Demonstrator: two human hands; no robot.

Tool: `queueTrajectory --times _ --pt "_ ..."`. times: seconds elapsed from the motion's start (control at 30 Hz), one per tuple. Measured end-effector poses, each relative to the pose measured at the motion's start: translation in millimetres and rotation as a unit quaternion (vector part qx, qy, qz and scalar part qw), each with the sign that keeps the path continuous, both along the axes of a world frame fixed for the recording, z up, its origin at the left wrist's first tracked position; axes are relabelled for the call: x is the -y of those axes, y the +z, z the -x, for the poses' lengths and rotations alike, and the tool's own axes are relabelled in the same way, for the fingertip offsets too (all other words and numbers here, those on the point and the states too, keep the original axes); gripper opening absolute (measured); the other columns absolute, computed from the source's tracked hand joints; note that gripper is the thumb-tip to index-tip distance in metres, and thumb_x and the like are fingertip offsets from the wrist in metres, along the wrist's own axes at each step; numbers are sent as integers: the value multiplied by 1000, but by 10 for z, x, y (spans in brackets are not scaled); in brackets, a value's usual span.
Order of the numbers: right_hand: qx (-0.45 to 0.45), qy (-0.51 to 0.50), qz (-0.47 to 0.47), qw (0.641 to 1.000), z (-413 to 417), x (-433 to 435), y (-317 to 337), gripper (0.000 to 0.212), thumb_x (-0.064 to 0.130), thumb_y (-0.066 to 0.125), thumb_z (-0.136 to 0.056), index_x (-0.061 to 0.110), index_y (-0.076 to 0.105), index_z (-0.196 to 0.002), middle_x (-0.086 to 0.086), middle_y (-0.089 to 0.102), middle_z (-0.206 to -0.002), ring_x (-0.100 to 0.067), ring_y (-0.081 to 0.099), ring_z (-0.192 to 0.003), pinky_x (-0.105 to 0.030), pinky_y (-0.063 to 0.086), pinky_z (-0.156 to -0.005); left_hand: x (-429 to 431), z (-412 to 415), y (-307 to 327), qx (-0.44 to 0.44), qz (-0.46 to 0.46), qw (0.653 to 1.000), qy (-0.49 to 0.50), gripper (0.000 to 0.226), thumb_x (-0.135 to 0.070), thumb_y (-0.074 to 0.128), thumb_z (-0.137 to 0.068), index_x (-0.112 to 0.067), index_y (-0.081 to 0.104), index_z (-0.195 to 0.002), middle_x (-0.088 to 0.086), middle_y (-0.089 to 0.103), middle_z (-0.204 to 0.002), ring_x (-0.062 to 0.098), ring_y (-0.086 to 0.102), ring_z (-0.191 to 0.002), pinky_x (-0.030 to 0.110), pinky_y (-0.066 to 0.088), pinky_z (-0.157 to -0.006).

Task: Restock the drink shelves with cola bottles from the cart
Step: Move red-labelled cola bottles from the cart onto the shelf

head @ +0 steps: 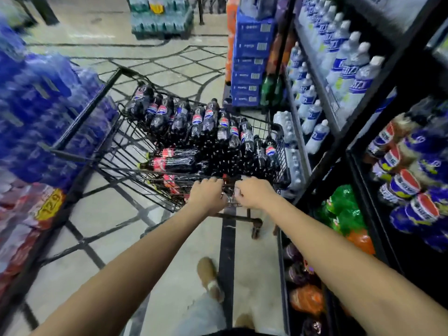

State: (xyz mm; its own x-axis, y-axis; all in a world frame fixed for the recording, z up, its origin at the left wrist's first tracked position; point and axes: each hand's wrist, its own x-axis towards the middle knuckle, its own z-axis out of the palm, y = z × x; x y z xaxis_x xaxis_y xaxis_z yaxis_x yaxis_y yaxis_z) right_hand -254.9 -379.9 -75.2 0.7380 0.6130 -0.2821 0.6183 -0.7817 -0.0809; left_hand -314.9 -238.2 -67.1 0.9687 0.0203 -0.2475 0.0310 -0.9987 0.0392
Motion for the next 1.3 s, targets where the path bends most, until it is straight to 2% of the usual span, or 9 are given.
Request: queueTrajectory --times 0.1,0.23,0.5,0.63,0.77,0.83,1.0,1.17,1.3 --pt "-11 -12 15 1000 -479 -31 -146 32 36 43 -98 12 55 -114 -8 60 -110 -30 57 -107 -37 44 -71 -53 -541 -188 -15 5 1000 -14 40 -36 44 -94 -11 50 -125 11 55 -125 32 51 -117 42 40 -96" --pt "-39 -42 37 998 -1090 -56 -345 33 30 42 -97 12 56 -121 -10 60 -118 -31 55 -113 -41 47 -83 -169 -1273 -507 -48 20 998 -27 38 -37 44 -94 -12 51 -122 11 55 -126 30 51 -118 41 39 -97" --pt "-144 -111 58 982 -2003 -137 -881 41 35 41 -98 12 52 -131 -11 58 -123 -32 55 -114 -41 46 -85 -430 -2272 -1127 -158 37 984 -79 41 -42 43 -94 -14 52 -123 9 55 -129 30 50 -121 42 39 -97" --pt "-189 -112 56 974 -2130 -170 -1253 38 29 42 -97 11 51 -129 -12 56 -121 -32 54 -114 -42 46 -85 -469 -2395 -1452 -222 56 970 -79 48 -47 43 -94 -15 50 -128 10 54 -132 31 49 -123 41 38 -99" --pt "-233 -112 57 964 -2177 -205 -1683 50 27 46 -97 10 37 -143 -14 50 -132 -33 47 -121 -43 45 -93 -485 -2415 -1801 -272 55 958 -66 49 -47 42 -94 -15 49 -131 9 52 -136 31 48 -125 40 38 -101" --pt "-239 -104 43 964 -2185 -267 -1876 50 27 45 -97 8 37 -143 -13 45 -139 -32 44 -124 -43 43 -96 -497 -2415 -1916 -283 50 956 -56 48 -46 43 -94 -16 50 -131 8 52 -138 31 48 -126 40 37 -101" --pt "-207 -68 14 976 -2200 -490 -2269 48 27 46 -96 11 39 -142 -13 41 -142 -30 40 -129 -42 40 -100 -556 -2385 -2091 -278 26 958 -61 49 -45 44 -92 -17 48 -133 8 54 -133 30 50 -123 39 39 -98" --pt "-211 -57 21 976 -2208 -700 -2547 60 27 54 -93 12 32 -147 -8 35 -150 -28 29 -137 -47 38 -107 -598 -2323 -2165 -248 46 967 -43 44 -41 47 -91 -16 51 -127 6 56 -129 28 50 -122 39 42 -94" --pt "-187 -29 61 980 -2222 -769 -2683 65 21 56 -90 13 29 -149 -5 36 -149 -27 26 -137 -44 35 -103 -589 -2306 -2203 -233 52 971 -29 42 -40 46 -92 -14 52 -124 8 58 -125 29 52 -117 38 42 -90"
